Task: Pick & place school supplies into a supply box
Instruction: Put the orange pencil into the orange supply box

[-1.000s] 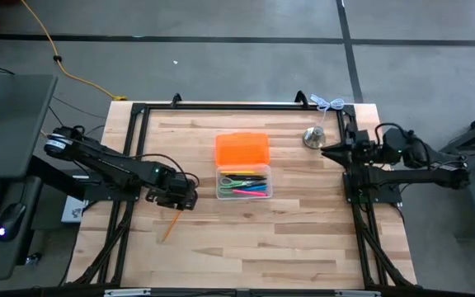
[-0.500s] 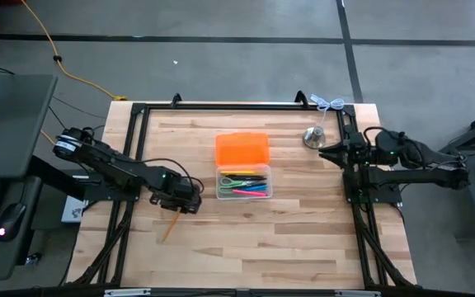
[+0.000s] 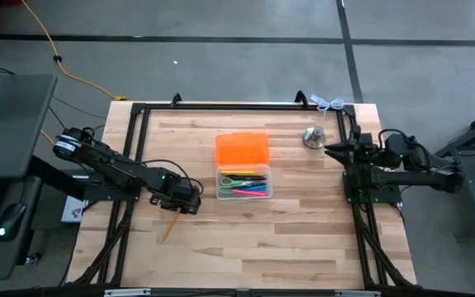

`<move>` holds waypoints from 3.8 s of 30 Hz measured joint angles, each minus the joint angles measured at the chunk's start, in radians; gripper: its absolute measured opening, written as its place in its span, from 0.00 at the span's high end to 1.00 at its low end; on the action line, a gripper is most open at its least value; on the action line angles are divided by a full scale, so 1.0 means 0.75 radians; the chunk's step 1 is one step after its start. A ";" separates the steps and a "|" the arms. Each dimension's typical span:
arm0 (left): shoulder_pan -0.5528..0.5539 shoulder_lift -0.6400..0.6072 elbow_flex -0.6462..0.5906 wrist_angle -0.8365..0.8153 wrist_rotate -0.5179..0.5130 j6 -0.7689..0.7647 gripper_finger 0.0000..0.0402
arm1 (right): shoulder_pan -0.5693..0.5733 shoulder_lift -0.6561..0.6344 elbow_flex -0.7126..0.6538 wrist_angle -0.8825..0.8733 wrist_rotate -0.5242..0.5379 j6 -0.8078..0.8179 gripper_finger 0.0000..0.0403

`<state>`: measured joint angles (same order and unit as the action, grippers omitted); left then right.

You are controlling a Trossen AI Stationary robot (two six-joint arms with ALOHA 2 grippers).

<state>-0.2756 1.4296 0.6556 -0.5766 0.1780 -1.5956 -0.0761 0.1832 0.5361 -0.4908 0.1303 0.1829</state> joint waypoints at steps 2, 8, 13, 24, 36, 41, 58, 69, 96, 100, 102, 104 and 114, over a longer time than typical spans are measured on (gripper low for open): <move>0.000 0.000 0.000 -0.001 0.001 0.018 0.46 | 0.000 -0.014 0.000 -0.004 -0.001 0.000 0.87; 0.000 0.000 0.001 -0.021 0.006 0.028 0.46 | 0.000 -0.018 -0.014 0.005 -0.030 -0.002 0.88; -0.001 0.000 0.001 -0.032 0.005 0.031 0.46 | 0.000 -0.018 -0.036 0.032 -0.064 -0.001 0.88; -0.001 0.000 0.001 -0.039 -0.004 0.030 0.46 | 0.000 -0.016 -0.037 0.034 -0.108 0.000 0.88; 0.000 0.001 0.000 -0.033 0.007 0.024 0.46 | 0.001 0.057 -0.208 0.363 -0.146 0.137 0.89; 0.001 0.001 -0.001 -0.032 0.024 0.022 0.46 | 0.001 0.011 -0.403 0.631 -0.170 0.207 0.89; 0.000 0.002 -0.002 -0.088 0.110 0.016 0.46 | 0.001 -0.089 -0.618 0.812 -0.103 0.269 0.89; 0.001 0.049 0.000 -0.085 0.169 -0.013 0.46 | -0.002 -0.089 -0.625 0.822 -0.103 0.237 0.89; -0.001 0.191 0.099 -0.183 0.094 -0.034 0.59 | -0.003 -0.089 -0.624 0.849 -0.103 0.244 0.89; -0.001 0.191 0.099 -0.173 0.076 -0.040 0.66 | -0.003 -0.089 -0.624 0.850 -0.103 0.244 0.89; -0.001 0.191 0.099 -0.172 0.073 -0.045 0.69 | -0.003 -0.089 -0.624 0.851 -0.105 0.244 0.89; -0.001 0.192 0.099 -0.170 0.069 -0.051 0.72 | -0.002 -0.089 -0.624 0.851 -0.109 0.244 0.89; -0.003 0.198 0.164 -0.213 0.010 -0.032 0.86 | -0.003 -0.089 -0.624 0.852 -0.110 0.245 0.89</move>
<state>-0.2779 1.5779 0.7788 -0.7364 0.1857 -1.6199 -0.0780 0.1165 0.0685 0.1482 0.0475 0.3664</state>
